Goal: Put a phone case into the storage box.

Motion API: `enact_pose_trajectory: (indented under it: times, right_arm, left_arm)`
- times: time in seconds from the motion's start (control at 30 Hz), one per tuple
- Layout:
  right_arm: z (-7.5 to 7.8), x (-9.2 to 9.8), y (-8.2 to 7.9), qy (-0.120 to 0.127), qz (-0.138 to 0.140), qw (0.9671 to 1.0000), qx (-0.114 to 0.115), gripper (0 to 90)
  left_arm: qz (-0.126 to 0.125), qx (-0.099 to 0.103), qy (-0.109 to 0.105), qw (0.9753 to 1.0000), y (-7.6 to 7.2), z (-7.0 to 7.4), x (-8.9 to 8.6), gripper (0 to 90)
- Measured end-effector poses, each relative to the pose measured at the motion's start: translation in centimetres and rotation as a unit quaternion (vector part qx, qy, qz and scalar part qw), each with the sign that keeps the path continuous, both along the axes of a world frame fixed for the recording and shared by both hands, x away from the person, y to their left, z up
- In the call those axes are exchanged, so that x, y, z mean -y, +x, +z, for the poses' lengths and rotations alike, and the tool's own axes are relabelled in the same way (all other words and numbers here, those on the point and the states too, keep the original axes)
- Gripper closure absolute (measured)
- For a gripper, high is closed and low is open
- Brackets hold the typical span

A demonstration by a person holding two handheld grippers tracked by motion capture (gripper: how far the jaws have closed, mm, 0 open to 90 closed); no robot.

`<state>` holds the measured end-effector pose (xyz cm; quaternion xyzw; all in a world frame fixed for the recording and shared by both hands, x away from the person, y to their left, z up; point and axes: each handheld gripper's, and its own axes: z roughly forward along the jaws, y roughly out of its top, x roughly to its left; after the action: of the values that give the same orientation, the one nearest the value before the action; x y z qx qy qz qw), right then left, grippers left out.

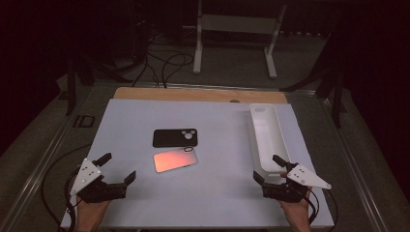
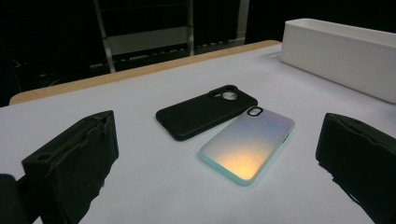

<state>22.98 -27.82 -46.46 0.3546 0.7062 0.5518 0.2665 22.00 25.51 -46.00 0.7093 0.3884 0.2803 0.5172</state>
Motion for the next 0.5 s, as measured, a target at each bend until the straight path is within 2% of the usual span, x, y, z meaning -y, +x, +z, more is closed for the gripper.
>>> enact_pose_trajectory:
  times: [0.5]
  right_arm:
    - [-0.24, -0.19, -0.12, -0.003, 0.003, 1.0000, -0.003, 8.8]
  left_arm:
    - [-0.006, -0.004, 0.000, 1.0000, -0.06, -0.05, 0.36, 0.0]
